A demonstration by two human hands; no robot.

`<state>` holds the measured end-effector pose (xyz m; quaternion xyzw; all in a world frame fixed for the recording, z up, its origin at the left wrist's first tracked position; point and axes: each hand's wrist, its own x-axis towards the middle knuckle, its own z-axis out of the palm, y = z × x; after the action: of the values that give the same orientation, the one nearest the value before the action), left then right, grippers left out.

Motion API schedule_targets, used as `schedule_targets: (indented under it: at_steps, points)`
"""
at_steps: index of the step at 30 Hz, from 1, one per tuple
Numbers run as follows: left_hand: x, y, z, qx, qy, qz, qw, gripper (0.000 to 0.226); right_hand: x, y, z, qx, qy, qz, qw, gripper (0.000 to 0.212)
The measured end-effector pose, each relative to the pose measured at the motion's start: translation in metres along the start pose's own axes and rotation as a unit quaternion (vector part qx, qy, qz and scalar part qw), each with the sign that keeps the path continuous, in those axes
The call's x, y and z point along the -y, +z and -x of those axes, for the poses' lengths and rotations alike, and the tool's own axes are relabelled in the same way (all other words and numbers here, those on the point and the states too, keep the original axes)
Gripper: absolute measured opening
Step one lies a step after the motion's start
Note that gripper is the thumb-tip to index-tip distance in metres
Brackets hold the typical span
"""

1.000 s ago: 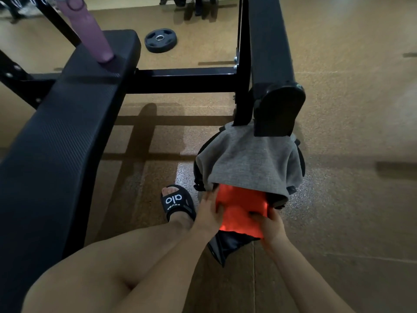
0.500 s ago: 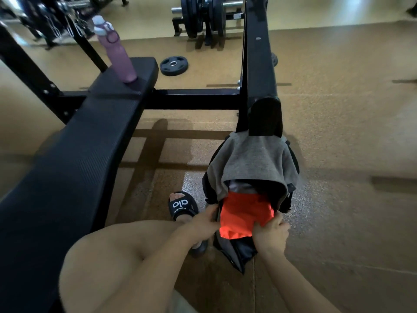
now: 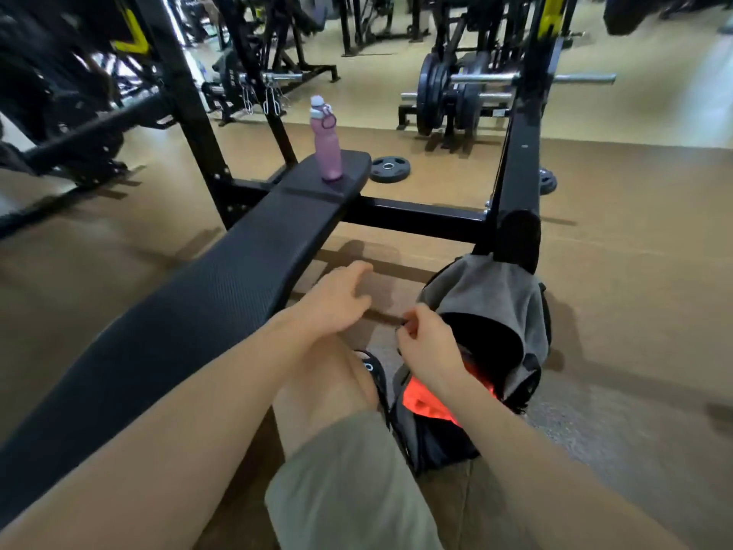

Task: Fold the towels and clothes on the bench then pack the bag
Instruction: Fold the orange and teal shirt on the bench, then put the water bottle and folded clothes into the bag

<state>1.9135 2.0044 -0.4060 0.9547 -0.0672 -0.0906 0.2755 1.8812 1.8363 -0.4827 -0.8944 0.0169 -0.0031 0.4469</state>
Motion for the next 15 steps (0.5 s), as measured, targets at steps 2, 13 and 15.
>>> schedule_targets:
  at_steps: [2, 13, 15]
  points:
    - [0.008, -0.023, 0.007, -0.02, 0.005, -0.005, 1.0, 0.056, 0.021, -0.001, -0.005, 0.009, -0.016, 0.014, 1.0, 0.021]
    - [0.073, -0.083, 0.006, -0.089, -0.062, 0.039, 0.993, 0.063, 0.112, 0.009, -0.06, 0.037, -0.04, -0.019, 0.998, 0.039]
    - [0.084, -0.087, -0.019, -0.086, -0.075, 0.059, 0.992, 0.065, 0.12, 0.019, -0.085, 0.025, -0.029, -0.014, 0.999, 0.041]
